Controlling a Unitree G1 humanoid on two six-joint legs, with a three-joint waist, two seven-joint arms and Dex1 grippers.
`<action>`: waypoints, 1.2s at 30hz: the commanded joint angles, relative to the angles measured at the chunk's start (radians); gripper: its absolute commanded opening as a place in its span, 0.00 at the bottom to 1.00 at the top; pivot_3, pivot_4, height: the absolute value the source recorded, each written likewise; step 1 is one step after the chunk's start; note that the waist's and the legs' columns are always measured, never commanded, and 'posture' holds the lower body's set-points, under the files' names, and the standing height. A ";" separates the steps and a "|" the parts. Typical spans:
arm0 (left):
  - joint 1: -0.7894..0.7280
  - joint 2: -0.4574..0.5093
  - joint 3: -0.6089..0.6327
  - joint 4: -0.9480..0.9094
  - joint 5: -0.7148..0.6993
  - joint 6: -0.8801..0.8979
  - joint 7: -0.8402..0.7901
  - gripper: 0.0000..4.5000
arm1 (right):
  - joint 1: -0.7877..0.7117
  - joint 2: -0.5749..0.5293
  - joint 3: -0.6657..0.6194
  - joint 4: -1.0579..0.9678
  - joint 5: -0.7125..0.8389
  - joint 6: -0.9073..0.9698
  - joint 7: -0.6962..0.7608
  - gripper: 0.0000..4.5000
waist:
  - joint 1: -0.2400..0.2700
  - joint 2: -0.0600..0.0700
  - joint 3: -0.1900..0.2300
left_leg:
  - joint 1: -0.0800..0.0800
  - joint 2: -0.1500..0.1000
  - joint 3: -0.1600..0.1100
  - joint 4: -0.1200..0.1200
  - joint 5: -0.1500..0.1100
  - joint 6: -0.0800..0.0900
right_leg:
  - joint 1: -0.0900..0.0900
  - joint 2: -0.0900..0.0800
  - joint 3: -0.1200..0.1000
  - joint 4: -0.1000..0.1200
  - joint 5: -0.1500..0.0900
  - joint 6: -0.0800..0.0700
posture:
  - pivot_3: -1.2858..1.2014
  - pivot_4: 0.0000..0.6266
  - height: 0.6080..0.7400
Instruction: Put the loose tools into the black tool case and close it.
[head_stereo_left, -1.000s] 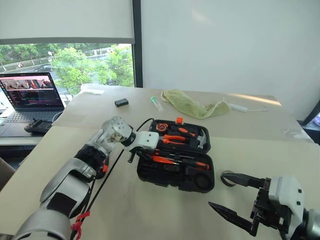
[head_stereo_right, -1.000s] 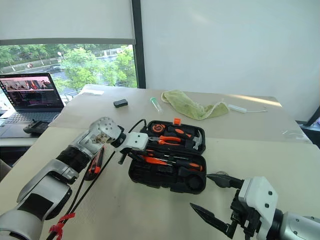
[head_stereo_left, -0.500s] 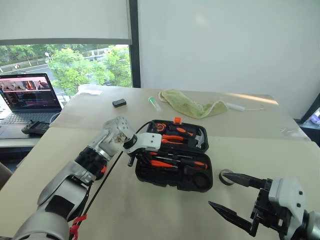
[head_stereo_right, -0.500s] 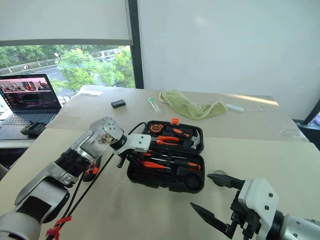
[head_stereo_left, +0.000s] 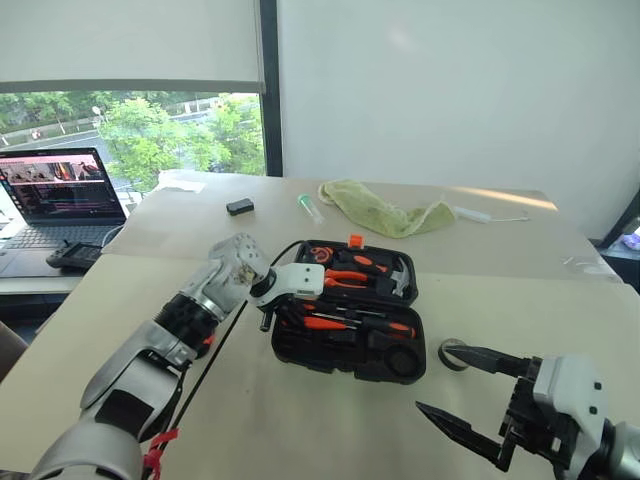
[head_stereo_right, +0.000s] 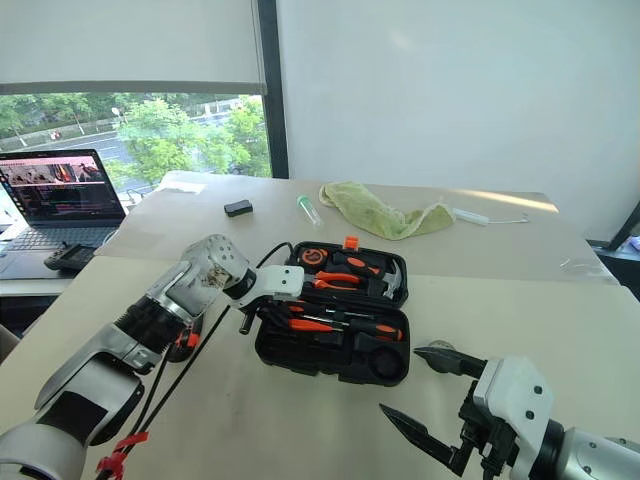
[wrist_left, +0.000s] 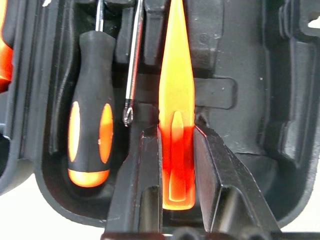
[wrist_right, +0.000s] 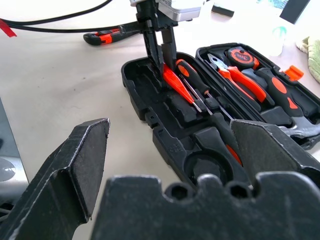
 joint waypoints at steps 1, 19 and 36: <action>0.007 -0.004 -0.016 0.040 0.033 -0.032 0.025 0.10 | 0.001 0.004 -0.013 -0.025 0.000 -0.032 -0.006 1.00 | 0.000 0.001 -0.001 | 0.000 0.000 0.000 0.001 0.000 0.000 | 0.000 0.000 0.000 0.001 0.000 0.000 | 0.52 0.24 1.00; 0.048 0.024 0.233 -0.147 -0.222 0.178 0.023 0.51 | 0.007 -0.006 -0.019 -0.012 0.005 -0.048 0.007 1.00 | 0.002 0.002 -0.001 | -0.002 0.000 0.000 0.002 0.000 0.000 | -0.002 -0.001 0.000 0.004 -0.002 0.000 | 0.52 0.24 1.00; 0.311 -0.064 0.334 -0.241 -0.379 0.193 0.243 0.00 | -0.011 -0.018 -0.023 -0.014 0.007 -0.034 0.006 1.00 | 0.005 0.002 -0.001 | -0.001 0.000 0.000 0.002 0.000 0.000 | -0.002 -0.002 0.000 0.004 -0.002 0.000 | 0.52 0.24 1.00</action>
